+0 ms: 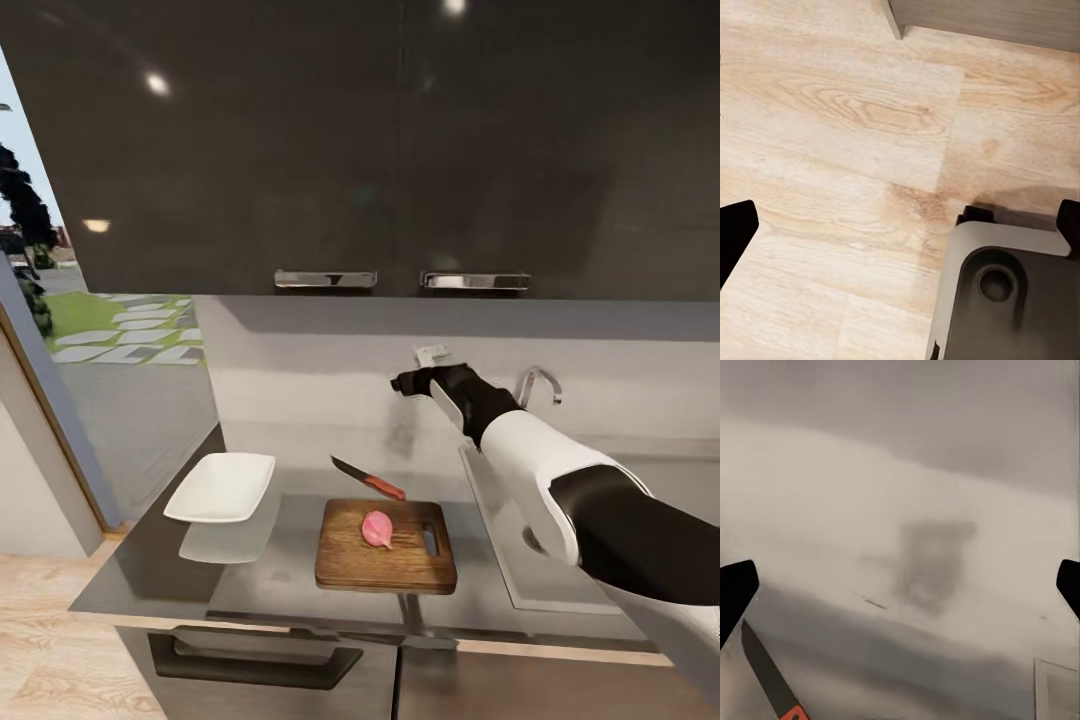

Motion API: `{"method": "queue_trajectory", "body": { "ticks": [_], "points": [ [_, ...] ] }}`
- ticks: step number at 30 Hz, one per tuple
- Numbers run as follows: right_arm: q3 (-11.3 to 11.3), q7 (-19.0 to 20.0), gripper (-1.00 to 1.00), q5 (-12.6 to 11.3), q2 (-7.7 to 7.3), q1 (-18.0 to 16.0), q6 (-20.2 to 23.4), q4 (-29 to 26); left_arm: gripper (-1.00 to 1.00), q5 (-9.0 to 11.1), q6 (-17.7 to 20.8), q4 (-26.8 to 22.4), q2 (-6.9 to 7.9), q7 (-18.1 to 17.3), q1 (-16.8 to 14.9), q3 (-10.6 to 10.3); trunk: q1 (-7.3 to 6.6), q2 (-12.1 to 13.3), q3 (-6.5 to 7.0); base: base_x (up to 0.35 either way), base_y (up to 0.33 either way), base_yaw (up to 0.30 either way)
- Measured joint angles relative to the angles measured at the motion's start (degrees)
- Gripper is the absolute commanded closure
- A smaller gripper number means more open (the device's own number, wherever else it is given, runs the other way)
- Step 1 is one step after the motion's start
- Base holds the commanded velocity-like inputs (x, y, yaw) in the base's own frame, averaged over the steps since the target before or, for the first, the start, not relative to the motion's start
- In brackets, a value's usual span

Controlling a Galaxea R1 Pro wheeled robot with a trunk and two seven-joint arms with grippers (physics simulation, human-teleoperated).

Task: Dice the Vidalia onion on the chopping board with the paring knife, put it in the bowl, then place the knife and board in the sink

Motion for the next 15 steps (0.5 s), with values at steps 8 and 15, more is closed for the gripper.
{"method": "queue_trajectory", "body": {
  "ticks": [8, 15],
  "points": [
    [0.0, -0.1, -1.00, 0.2, 2.05, -1.2, 1.4, -1.6, -1.00, 0.0, 0.0, 0.0, 0.12, 0.0, 0.0, 0.0, 0.00, 0.0, 0.00, 0.000, 0.000, 0.000],
    [0.0, -0.3, -1.00, 0.3, 2.11, -1.2, 3.7, -0.2, -1.00, 0.0, 0.0, 0.0, 0.08, -0.1, 0.0, 0.0, 0.00, 0.0, 0.00, 0.000, 0.000, 0.000]
  ]
}}
